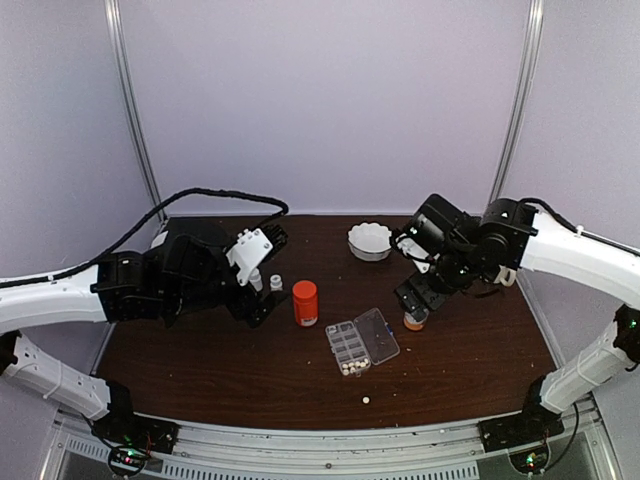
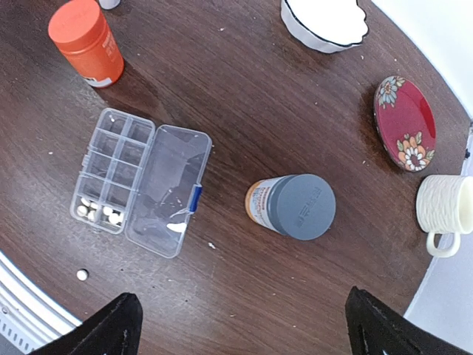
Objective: Sort the pills into containers
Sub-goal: Place the pill bottle at the center of the board, then pick up the pill from the center of the board, then place the pill in the compartment of the pill container.
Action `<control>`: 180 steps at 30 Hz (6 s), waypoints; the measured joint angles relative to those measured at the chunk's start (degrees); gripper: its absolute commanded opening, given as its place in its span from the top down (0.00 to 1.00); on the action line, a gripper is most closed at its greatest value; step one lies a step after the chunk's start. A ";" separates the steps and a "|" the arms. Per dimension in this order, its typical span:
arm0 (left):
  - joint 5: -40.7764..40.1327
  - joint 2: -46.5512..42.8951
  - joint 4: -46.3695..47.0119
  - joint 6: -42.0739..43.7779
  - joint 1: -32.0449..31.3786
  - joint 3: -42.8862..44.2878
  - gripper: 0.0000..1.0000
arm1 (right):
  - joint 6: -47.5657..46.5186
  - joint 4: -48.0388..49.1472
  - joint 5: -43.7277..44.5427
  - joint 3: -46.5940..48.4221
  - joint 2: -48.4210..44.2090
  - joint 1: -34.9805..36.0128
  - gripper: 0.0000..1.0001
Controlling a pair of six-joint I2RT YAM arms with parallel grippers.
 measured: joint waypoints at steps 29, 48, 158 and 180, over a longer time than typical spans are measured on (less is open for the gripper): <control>-9.90 -9.49 1.77 -7.48 4.98 -5.64 0.02 | 14.27 9.05 -19.56 -3.37 21.62 17.07 0.53; -10.67 -10.27 1.79 -8.76 5.66 -6.25 0.02 | 15.93 14.91 -21.03 -7.72 26.05 17.79 0.67; -10.54 -8.50 1.79 -9.57 6.21 -6.23 0.02 | 5.51 6.12 -16.41 2.38 27.06 8.04 0.88; -10.49 -8.33 1.79 -9.57 6.62 -6.23 0.02 | 2.82 5.44 -17.38 4.81 27.45 6.21 0.83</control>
